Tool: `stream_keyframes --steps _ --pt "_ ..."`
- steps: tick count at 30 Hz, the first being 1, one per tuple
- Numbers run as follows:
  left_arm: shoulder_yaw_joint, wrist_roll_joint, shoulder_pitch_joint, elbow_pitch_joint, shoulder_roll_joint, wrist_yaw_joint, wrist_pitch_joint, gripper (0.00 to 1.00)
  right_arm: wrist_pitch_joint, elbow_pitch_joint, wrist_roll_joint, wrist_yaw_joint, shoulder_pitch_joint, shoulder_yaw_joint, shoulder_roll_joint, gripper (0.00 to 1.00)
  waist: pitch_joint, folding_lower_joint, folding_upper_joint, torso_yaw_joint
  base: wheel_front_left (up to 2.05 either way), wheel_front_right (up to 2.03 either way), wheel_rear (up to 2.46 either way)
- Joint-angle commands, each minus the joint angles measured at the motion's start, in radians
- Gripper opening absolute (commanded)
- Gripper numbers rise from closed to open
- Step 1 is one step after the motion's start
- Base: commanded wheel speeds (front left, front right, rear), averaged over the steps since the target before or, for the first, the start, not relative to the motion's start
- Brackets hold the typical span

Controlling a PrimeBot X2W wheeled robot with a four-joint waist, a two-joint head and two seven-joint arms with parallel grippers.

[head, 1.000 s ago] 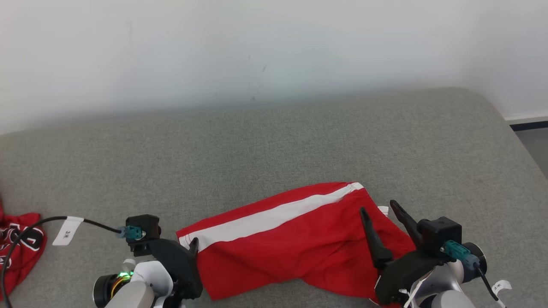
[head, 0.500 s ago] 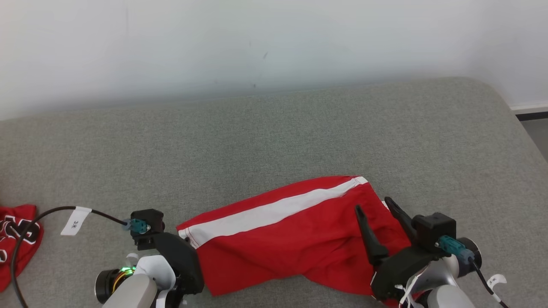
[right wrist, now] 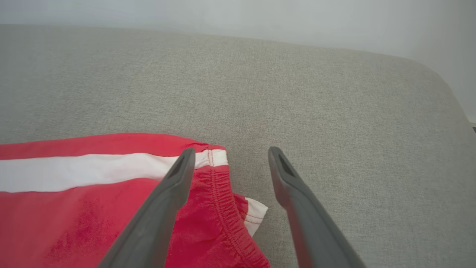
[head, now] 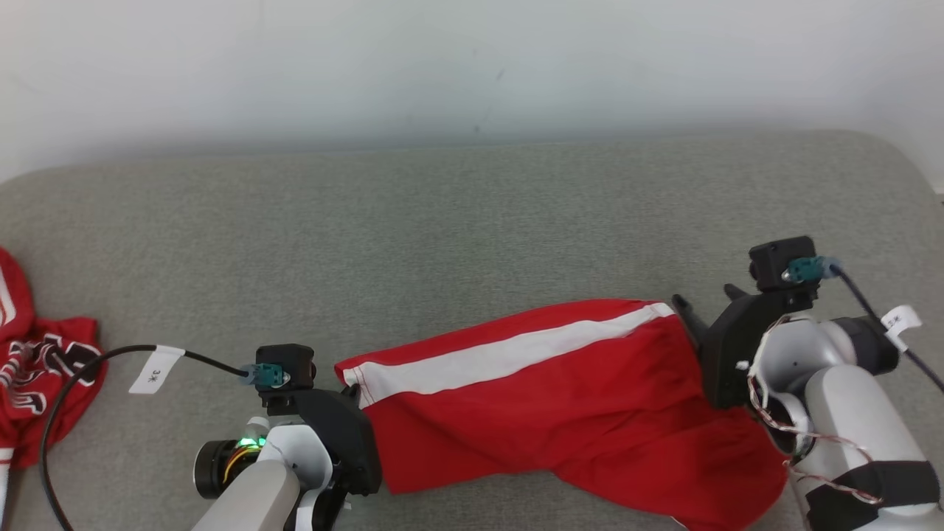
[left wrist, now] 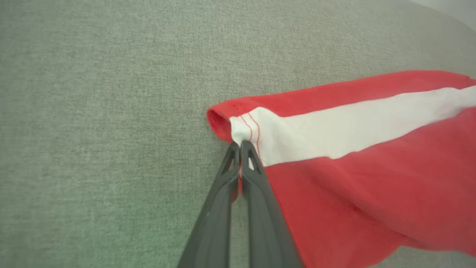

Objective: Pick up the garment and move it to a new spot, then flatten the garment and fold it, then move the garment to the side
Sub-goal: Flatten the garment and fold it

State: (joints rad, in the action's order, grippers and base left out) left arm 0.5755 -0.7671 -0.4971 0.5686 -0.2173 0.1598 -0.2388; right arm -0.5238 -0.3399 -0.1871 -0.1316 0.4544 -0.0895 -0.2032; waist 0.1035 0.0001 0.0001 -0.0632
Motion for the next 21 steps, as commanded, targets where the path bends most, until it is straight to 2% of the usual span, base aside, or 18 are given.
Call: stream_keyframes --steps 1,10,11,12,13,21 --pt "0.002 0.012 -0.002 -0.011 0.001 0.005 0.005 0.0 -0.031 -0.007 0.01 0.002 0.019 0.011 -0.008 1.0 0.017 -0.0001 -0.0001 0.038 0.0 0.0 0.0" --pt "-0.021 -0.026 -0.002 -0.11 -0.006 0.007 -0.016 0.0 -0.081 0.01 0.019 0.002 0.016 0.034 -0.008 1.0 0.021 -0.0001 -0.0001 0.084 0.0 0.0 0.0" --pt "-0.019 -0.024 0.002 -0.123 -0.014 0.012 -0.019 0.17 -0.083 0.012 0.016 0.002 0.008 0.033 -0.005 1.0 0.02 -0.0001 -0.0001 0.086 0.0 0.0 0.0" --pt "-0.018 -0.021 0.008 -0.134 -0.021 0.017 -0.025 0.95 -0.087 0.013 0.012 0.002 0.002 0.033 -0.005 1.0 0.019 -0.0001 -0.0001 0.087 0.0 0.0 0.0" --pt "-0.017 -0.02 0.016 -0.142 -0.025 0.021 -0.028 1.0 -0.088 0.016 0.01 0.002 0.0 0.034 -0.007 1.0 0.018 -0.0001 -0.0001 0.088 0.0 0.0 0.0" --pt "-0.001 -0.033 0.019 -0.181 -0.036 0.023 -0.076 1.0 -0.096 0.038 0.002 0.002 -0.011 0.024 -0.011 1.0 0.015 -0.0001 -0.0001 0.078 0.0 0.0 0.0"
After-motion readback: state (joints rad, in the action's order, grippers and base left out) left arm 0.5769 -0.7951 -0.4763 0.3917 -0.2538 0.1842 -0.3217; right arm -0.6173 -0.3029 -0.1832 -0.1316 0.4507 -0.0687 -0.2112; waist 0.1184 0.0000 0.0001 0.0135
